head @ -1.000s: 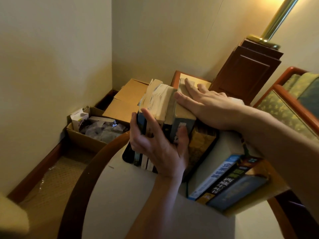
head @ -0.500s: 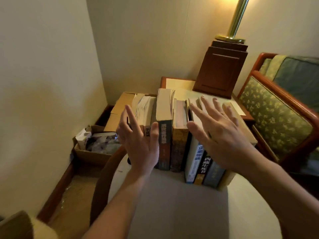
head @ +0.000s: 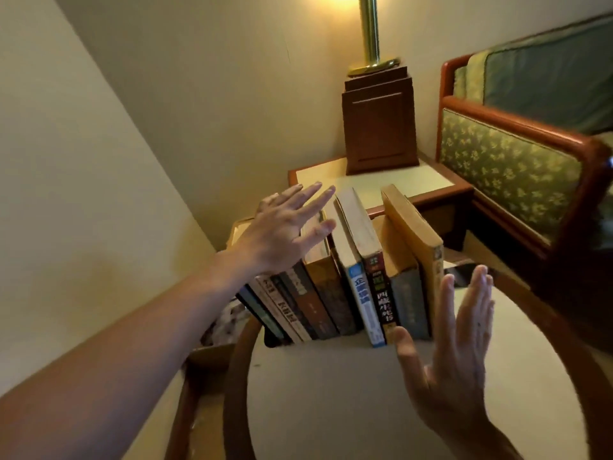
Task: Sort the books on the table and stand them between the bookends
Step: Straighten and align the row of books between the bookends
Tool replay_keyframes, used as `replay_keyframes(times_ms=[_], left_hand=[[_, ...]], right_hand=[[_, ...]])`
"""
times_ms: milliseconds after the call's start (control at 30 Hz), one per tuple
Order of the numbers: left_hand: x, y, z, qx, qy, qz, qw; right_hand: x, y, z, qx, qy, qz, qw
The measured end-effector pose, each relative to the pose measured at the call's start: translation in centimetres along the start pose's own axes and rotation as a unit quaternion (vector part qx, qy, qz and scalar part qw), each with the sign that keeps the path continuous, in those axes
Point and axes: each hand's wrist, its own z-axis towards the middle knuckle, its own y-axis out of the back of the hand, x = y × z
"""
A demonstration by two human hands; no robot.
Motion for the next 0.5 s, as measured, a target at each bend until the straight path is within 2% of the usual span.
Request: replay_keyframes(times_ms=[200, 267, 500], left_hand=[[-0.5, -1.4, 4.6, 0.103, 0.012, -0.066, 0.992], [-0.6, -1.7, 4.9, 0.114, 0.020, -0.107, 0.988], [-0.4, -2.3, 5.2, 0.124, 0.011, -0.113, 0.986]], right_hand=[[0.0, -4.9, 1.0, -0.034, -0.070, 0.054, 0.996], [0.4, -6.7, 1.3, -0.062, -0.083, 0.076, 0.992], [1.2, -11.2, 2.3, -0.147, -0.121, 0.072, 0.979]])
